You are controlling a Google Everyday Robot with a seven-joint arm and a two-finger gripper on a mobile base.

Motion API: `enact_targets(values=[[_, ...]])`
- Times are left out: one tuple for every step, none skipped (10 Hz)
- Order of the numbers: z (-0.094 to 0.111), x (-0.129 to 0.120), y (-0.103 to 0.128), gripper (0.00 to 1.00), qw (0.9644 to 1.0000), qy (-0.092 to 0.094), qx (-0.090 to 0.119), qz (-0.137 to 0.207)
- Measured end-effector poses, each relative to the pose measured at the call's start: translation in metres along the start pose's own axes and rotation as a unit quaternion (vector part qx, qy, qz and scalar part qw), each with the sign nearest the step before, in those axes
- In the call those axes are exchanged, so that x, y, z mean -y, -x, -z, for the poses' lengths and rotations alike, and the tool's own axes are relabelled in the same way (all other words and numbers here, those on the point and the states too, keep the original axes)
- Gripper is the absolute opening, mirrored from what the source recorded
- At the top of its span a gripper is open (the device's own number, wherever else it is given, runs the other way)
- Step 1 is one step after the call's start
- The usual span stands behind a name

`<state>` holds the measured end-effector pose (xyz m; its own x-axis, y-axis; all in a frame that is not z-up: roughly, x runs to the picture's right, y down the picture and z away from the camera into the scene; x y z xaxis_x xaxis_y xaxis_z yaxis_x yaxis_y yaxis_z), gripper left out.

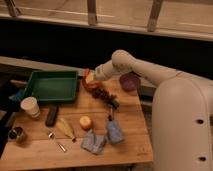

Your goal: Place pepper in red bowl

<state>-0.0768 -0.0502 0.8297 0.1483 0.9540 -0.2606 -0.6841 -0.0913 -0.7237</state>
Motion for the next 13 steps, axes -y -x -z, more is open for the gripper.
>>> enact_targets(values=[[-0.006, 0.001, -0.002, 0.00, 1.0000, -0.003, 0.001, -0.001], [-0.013, 0.003, -0.004, 0.00, 1.0000, -0.006, -0.005, -0.001], [-0.021, 0.009, -0.007, 0.00, 0.9998, -0.009, -0.016, -0.005], [-0.029, 0.014, -0.011, 0.00, 0.9995, -0.010, -0.028, -0.009], [-0.041, 0.026, -0.021, 0.00, 0.9986, -0.013, -0.047, -0.022], [-0.045, 0.033, -0.027, 0.00, 0.9978, -0.015, -0.056, -0.032], [-0.047, 0.041, -0.034, 0.00, 0.9969, -0.018, -0.063, -0.044], [-0.048, 0.045, -0.036, 0.00, 0.9962, -0.020, -0.066, -0.052], [-0.048, 0.051, -0.040, 0.07, 0.9952, -0.020, -0.072, -0.064], [-0.048, 0.055, -0.041, 0.14, 0.9949, -0.018, -0.071, -0.069], [-0.047, 0.058, -0.040, 0.25, 0.9946, -0.012, -0.069, -0.076], [-0.048, 0.061, -0.040, 0.36, 0.9945, -0.005, -0.069, -0.079], [-0.048, 0.060, -0.037, 0.45, 0.9947, -0.004, -0.069, -0.076]])
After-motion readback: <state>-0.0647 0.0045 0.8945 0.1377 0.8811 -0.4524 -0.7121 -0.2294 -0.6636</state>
